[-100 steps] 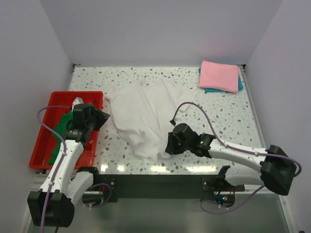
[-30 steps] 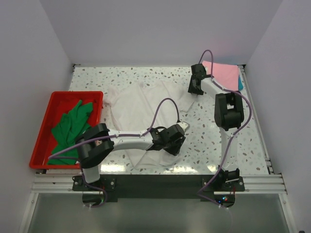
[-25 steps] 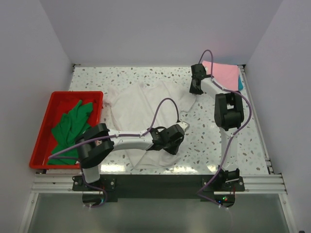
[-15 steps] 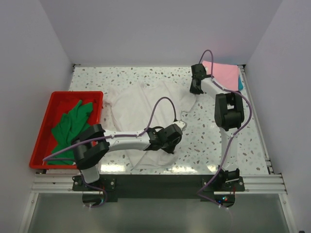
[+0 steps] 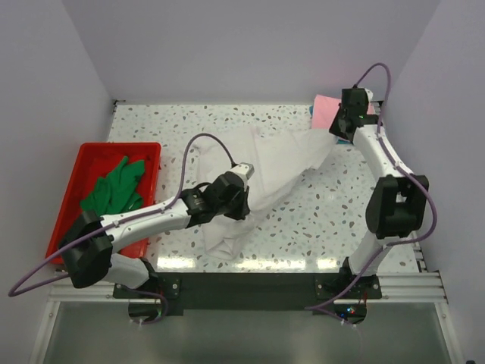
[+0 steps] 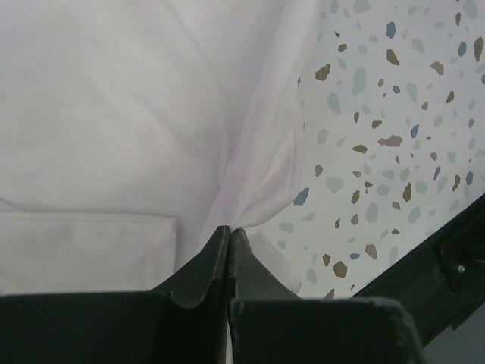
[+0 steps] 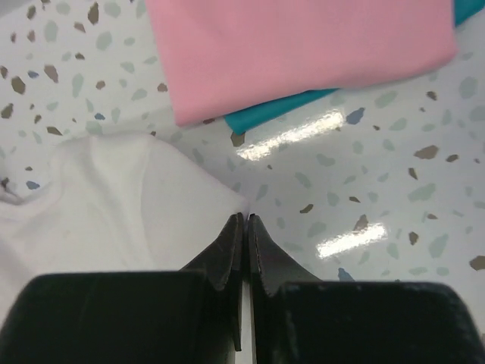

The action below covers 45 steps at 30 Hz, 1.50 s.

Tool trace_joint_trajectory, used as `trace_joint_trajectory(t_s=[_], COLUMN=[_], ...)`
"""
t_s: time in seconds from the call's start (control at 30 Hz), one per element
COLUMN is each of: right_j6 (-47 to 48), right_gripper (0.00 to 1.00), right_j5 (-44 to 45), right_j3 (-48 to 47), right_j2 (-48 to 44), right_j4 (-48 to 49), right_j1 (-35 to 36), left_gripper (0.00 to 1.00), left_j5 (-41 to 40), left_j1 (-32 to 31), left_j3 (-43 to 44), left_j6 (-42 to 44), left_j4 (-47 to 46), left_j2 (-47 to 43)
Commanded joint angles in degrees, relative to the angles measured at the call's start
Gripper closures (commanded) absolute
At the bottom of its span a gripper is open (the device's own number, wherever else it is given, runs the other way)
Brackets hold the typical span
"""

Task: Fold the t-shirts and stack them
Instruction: Flatten the tshirt out

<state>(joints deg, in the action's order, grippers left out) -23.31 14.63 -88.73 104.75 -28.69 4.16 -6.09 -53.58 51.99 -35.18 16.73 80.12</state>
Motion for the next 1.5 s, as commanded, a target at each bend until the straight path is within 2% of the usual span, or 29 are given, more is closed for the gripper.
trace_joint_trajectory(t_s=[0.0,0.1,0.17,0.2,0.33,0.47,0.67,0.8,1.07,1.37,1.47], right_j6=[-1.3,-1.6,-1.5,-1.2,-1.0,-1.3,-1.9,-2.0,-1.7,-1.9,-2.0], right_gripper=[1.0,1.0,1.0,1.0,1.0,1.0,1.0,1.0,1.0,1.0,1.0], right_j5=[1.1,0.5,0.8,0.8,1.2,0.5,-1.4,-1.8,-2.1,-2.7,-2.7], right_j3=[1.8,2.4,2.1,2.0,2.3,2.5,2.6,2.6,3.8,6.1,6.5], right_j2=[-8.1,-12.8,-14.7,-15.0,-15.8,-15.5,-15.0,-14.5,-14.9,-15.3,-15.5], right_j4=[-0.2,-1.1,-2.1,-2.3,-2.9,-2.9,-2.1,-1.9,-1.4,-0.4,-0.4], right_j1=[-2.5,-4.0,-6.2,-6.3,-6.4,-6.4,-6.4,-6.4,-6.4,-6.4,-6.5], left_gripper=[0.97,0.87,0.76,0.67,0.45,0.43,0.38,0.34,0.34,0.45,0.55], left_j5=[5.7,10.0,10.0,9.6,10.1,10.8,0.6,-2.5,-6.3,-8.1,-8.2], left_j1=[-0.2,-0.1,0.0,0.0,0.3,0.3,1.1,4.3,6.2,6.1,7.0], left_j3=[-1.6,-2.2,-1.5,-1.3,-1.4,-2.2,-0.7,3.5,11.6,15.3,16.4], left_j6=[2.7,4.1,4.3,3.8,1.5,-0.9,-4.9,-6.7,-7.3,-7.2,-6.7], left_j4=[-3.9,-6.2,-5.6,-5.2,-5.0,-4.9,-1.9,-2.1,-1.7,0.3,1.4], left_j2=[-1.7,-2.3,-2.2,-2.1,-2.2,-1.1,3.8,9.4,17.6,23.5,25.1])
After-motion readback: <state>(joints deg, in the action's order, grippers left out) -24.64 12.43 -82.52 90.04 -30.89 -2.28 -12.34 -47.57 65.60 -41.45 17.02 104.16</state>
